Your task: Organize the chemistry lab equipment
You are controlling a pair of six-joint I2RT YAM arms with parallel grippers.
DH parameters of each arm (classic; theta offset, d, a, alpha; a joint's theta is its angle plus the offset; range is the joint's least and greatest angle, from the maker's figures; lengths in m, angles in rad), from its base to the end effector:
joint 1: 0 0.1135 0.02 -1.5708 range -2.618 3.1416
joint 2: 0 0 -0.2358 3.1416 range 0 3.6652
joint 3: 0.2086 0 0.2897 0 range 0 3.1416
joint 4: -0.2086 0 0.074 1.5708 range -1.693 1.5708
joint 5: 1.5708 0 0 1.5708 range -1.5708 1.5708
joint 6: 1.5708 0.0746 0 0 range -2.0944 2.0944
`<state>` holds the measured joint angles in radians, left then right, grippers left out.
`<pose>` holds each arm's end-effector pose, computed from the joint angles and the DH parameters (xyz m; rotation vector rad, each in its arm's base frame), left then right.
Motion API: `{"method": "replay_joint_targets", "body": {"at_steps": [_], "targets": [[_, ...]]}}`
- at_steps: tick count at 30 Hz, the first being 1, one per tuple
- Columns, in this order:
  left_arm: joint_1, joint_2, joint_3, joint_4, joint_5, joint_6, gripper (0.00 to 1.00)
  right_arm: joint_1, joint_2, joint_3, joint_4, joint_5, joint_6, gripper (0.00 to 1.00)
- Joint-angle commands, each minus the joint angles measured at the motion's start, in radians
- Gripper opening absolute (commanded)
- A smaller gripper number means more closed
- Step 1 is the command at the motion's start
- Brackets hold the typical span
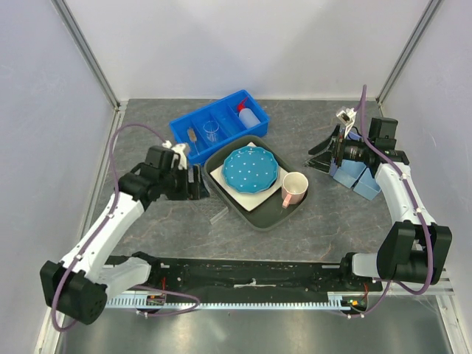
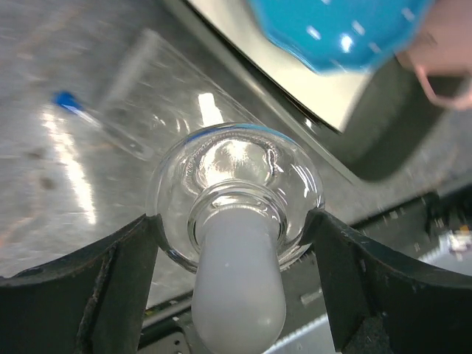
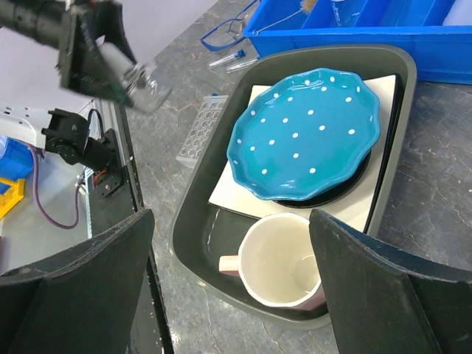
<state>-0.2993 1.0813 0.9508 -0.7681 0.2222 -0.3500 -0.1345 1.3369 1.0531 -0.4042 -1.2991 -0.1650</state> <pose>0.2716 -0.1010 0.2294 0.0343 2.5208 -0.5471 0.3335 0.0274 0.2614 -0.6757 1.7963 1.2293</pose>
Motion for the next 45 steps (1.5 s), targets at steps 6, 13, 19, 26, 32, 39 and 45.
{"method": "replay_joint_targets", "body": {"at_steps": [6,13,19,26,32,39,45], "targets": [[-0.380,-0.084,-0.099,0.068,0.016,-0.210,0.26,0.004,-0.013,-0.011,0.016,-0.002,-0.068,0.93],[-0.621,0.103,-0.101,0.130,-0.178,-0.273,0.27,0.004,-0.001,-0.016,-0.013,0.008,-0.126,0.94],[-0.690,0.250,-0.058,0.131,-0.305,-0.265,0.27,0.004,0.018,-0.016,-0.057,-0.011,-0.194,0.94],[-0.704,0.305,-0.055,0.216,-0.304,-0.199,0.36,0.006,0.027,-0.018,-0.111,-0.032,-0.281,0.96],[-0.705,0.319,-0.090,0.276,-0.279,-0.175,0.59,0.006,0.022,0.002,-0.212,-0.032,-0.398,0.98],[-0.706,0.290,-0.125,0.299,-0.274,-0.173,0.77,0.006,0.012,0.010,-0.303,0.009,-0.484,0.98],[-0.707,0.261,-0.152,0.299,-0.264,-0.159,0.80,0.018,-0.004,0.008,-0.324,0.049,-0.508,0.98]]}}
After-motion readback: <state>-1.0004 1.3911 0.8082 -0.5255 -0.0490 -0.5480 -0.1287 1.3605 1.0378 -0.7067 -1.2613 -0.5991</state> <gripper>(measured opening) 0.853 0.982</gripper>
